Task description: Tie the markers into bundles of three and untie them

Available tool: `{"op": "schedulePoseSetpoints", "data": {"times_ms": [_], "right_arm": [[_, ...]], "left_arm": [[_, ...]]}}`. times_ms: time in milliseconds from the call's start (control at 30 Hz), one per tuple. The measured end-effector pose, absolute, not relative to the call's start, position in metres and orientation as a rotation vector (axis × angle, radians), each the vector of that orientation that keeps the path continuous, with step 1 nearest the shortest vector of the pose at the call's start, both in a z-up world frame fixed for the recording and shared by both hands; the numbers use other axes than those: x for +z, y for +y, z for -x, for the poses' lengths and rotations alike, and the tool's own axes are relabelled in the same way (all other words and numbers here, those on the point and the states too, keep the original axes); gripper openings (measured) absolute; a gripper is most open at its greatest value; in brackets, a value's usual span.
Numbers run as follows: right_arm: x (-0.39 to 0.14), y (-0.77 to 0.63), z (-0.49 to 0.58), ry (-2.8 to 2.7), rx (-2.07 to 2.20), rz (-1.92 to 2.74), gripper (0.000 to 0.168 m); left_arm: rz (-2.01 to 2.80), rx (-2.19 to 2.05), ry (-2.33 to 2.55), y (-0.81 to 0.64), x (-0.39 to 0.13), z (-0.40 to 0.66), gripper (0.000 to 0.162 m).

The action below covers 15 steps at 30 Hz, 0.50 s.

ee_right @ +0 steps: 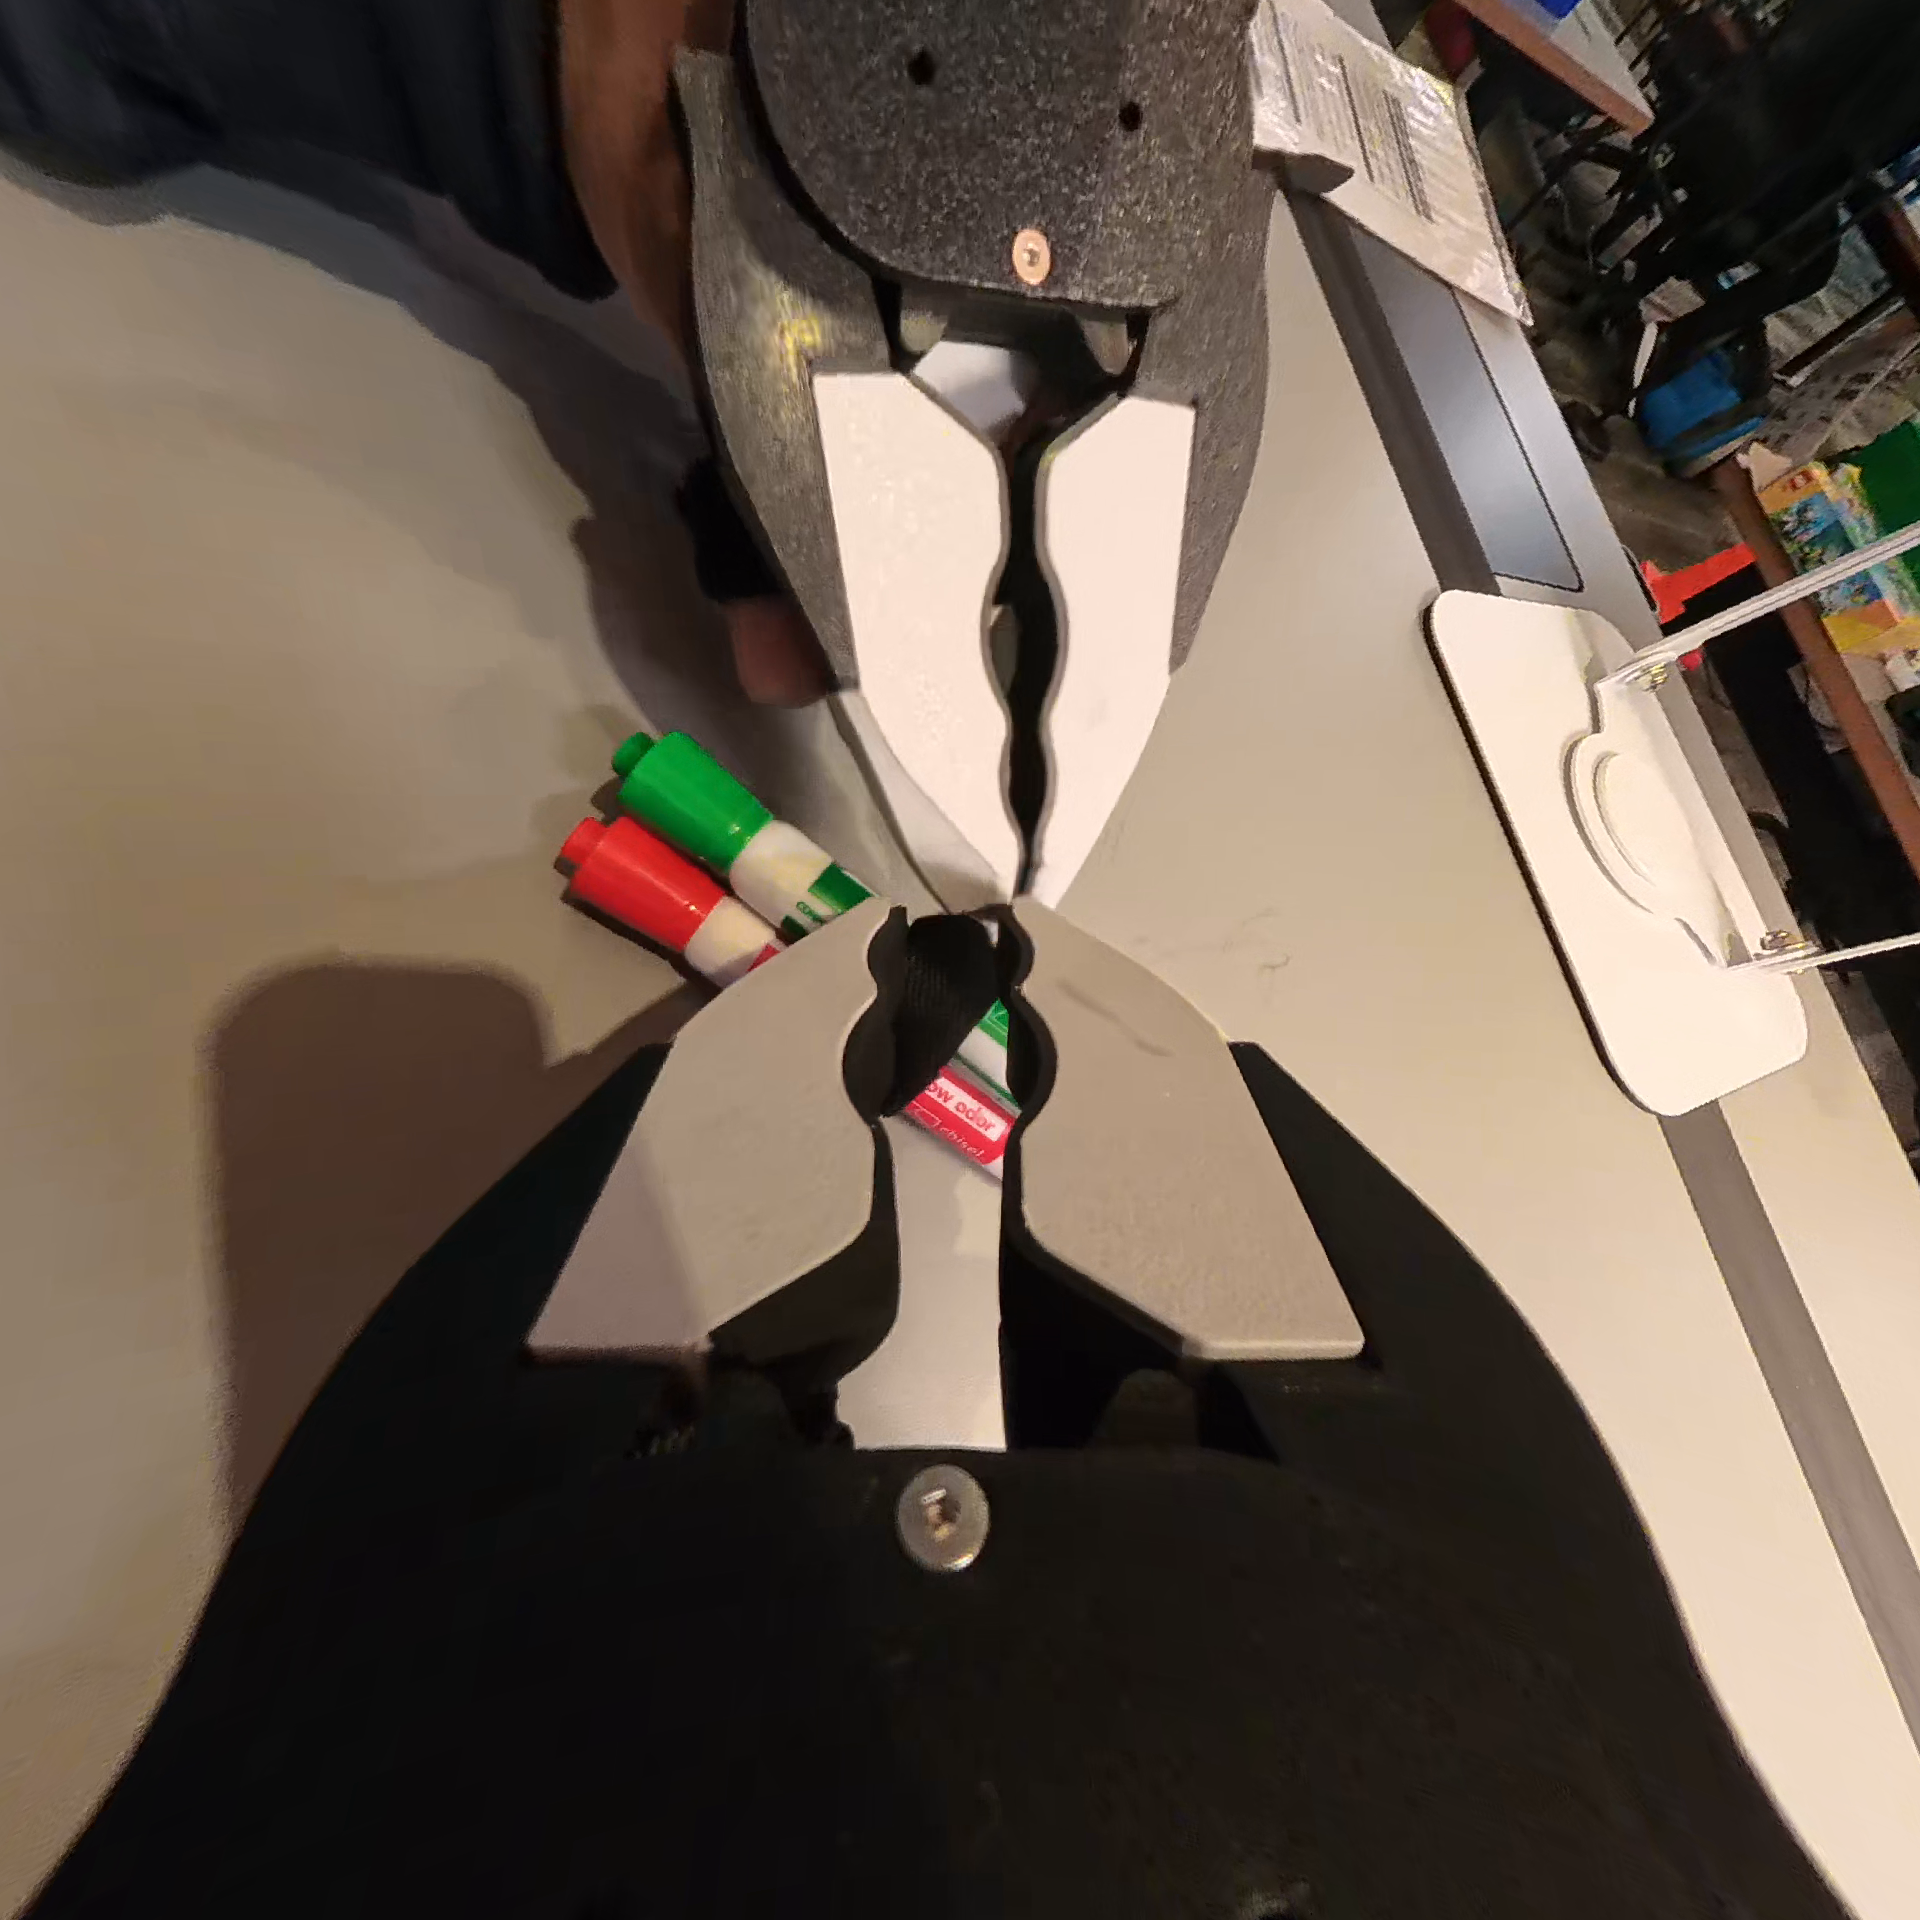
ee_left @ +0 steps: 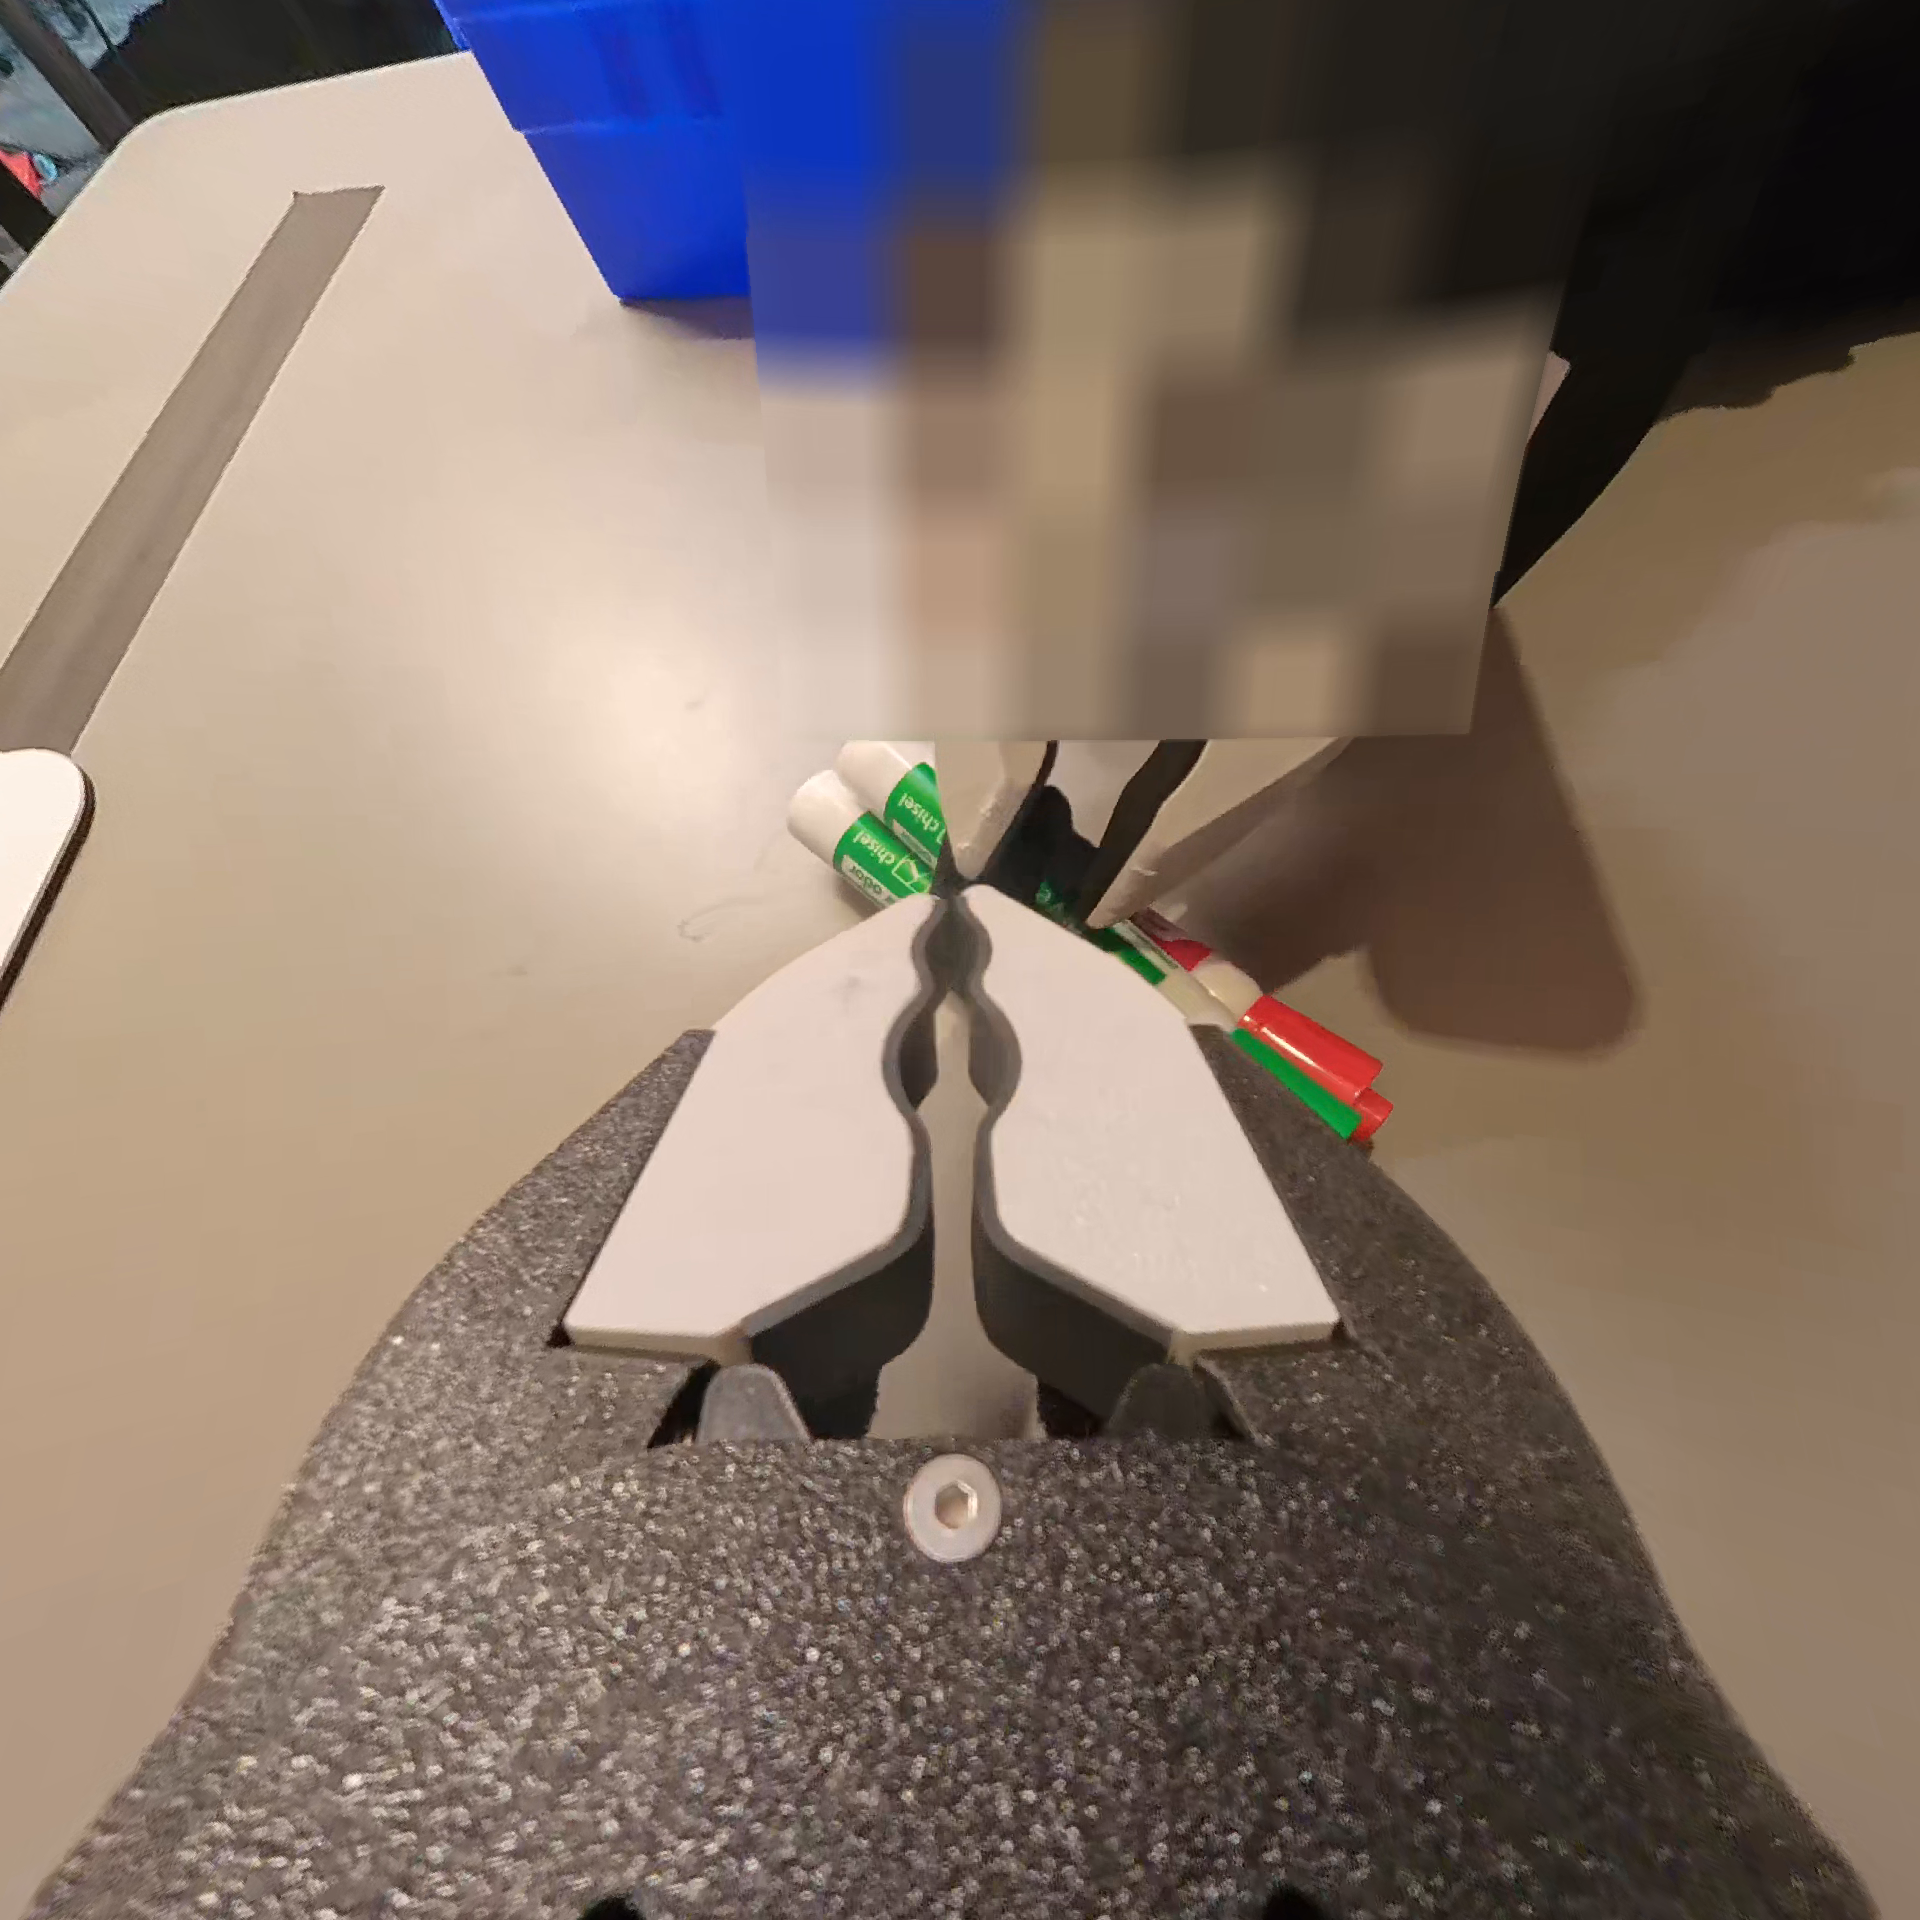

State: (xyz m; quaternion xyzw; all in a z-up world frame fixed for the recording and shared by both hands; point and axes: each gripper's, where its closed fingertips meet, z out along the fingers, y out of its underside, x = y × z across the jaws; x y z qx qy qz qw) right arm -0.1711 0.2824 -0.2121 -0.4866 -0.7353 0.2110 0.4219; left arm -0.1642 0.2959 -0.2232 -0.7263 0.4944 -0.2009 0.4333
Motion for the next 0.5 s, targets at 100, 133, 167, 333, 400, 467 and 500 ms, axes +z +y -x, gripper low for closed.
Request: {"op": "schedulePoseSetpoints", "data": {"times_ms": [100,133,167,333,400,467,500], "right_arm": [[-0.211,0.282,0.168,-1.826,0.524,1.193,0.011],[-0.211,0.282,0.167,-1.819,0.519,1.186,0.009],[-0.21,0.282,0.165,-1.815,0.519,1.18,0.008],[-0.209,0.279,0.16,-1.795,0.53,1.165,0.002],[-0.21,0.277,0.159,-1.796,0.531,1.154,0.002],[-0.209,0.275,0.157,-1.793,0.546,1.147,0.001],[-0.209,0.274,0.157,-1.793,0.552,1.141,0.001]], "left_arm": [[1.803,-0.445,1.25,0.297,-0.226,0.164,0.0],[1.801,-0.428,1.253,0.298,-0.227,0.164,0.0],[1.793,-0.419,1.258,0.297,-0.227,0.163,0.0],[1.732,-0.486,1.249,0.289,-0.216,0.162,0.0],[1.696,-0.518,1.24,0.285,-0.208,0.16,0.002],[1.67,-0.497,1.269,0.282,-0.205,0.158,0.003],[1.667,-0.473,1.295,0.281,-0.207,0.156,0.004]]}}
